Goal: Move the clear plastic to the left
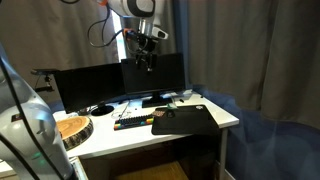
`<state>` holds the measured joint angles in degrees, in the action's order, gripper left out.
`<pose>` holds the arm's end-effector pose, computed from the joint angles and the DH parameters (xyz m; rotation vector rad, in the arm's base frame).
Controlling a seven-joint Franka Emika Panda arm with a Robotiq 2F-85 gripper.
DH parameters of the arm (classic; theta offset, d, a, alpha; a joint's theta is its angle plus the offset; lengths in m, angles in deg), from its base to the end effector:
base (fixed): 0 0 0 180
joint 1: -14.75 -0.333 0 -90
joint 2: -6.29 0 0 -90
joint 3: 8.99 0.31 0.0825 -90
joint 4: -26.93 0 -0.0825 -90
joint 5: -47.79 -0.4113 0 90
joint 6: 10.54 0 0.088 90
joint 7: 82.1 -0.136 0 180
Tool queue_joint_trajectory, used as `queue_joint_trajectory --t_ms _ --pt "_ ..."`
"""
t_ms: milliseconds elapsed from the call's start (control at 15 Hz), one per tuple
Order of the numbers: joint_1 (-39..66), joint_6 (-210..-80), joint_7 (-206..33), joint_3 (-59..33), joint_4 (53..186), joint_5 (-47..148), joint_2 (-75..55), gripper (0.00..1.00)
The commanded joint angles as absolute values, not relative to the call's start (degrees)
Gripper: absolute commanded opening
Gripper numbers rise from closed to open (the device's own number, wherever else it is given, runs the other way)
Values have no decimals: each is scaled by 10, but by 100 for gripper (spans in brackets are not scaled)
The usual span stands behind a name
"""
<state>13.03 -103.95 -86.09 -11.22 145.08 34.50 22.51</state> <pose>0.4799 0.0246 0.5055 -2.8926 0.1555 0.2273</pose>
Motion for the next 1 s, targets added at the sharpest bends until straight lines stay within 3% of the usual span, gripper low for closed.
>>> queue_joint_trajectory --t_ms 0,467,933 --pt "100 -1084 -851 -60 1430 342 169 100" --pt "82 -1197 -805 -27 1354 382 45 100" --pt "102 -1217 -855 -43 1226 340 -111 100"
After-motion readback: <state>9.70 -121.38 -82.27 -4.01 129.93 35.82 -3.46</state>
